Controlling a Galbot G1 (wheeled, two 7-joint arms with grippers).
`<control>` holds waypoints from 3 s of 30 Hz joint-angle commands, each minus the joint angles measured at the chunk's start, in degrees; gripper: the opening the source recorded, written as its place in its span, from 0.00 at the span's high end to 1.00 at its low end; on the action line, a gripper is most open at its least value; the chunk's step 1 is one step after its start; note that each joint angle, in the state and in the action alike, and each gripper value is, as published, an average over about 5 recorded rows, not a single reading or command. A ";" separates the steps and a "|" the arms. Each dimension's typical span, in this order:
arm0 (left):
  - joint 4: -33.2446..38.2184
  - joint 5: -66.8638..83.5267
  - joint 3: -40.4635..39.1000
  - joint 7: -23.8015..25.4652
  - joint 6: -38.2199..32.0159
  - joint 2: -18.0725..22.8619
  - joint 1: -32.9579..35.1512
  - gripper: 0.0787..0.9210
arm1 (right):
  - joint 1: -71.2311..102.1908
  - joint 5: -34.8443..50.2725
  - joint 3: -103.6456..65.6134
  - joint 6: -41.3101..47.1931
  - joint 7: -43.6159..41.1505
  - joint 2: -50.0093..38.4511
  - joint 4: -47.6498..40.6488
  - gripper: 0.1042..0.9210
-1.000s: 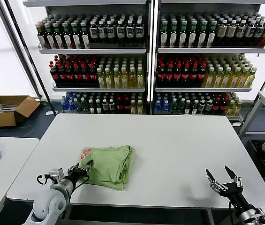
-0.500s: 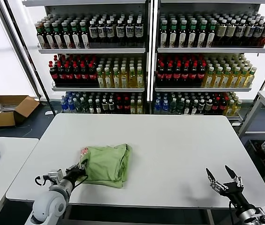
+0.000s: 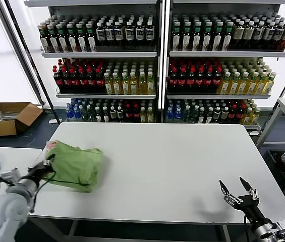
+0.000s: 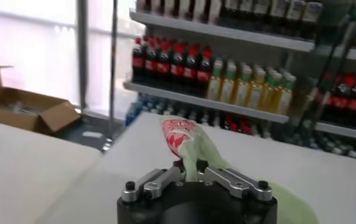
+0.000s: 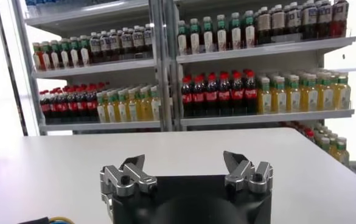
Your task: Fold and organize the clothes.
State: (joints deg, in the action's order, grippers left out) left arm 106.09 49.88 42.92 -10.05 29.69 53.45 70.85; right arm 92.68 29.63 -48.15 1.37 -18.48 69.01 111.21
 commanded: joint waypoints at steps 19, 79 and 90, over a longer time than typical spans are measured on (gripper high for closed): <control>9.08 4.54 -18.93 -16.75 3.38 8.24 -8.82 0.94 | 2.99 -0.48 -1.11 -0.89 -0.28 1.49 2.24 0.12; 16.85 -4.17 -7.97 1.54 0.37 17.21 5.61 0.12 | -42.84 2.99 52.70 24.41 18.83 -0.93 -16.74 0.12; 17.61 -3.48 -8.33 0.25 0.59 19.03 6.80 0.12 | -42.80 2.86 52.18 25.17 18.60 -1.27 -17.09 0.44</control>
State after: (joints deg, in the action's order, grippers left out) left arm 121.54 46.79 32.32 -10.25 30.20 71.03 74.12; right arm 54.52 32.22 -0.75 24.54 -1.17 67.92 96.86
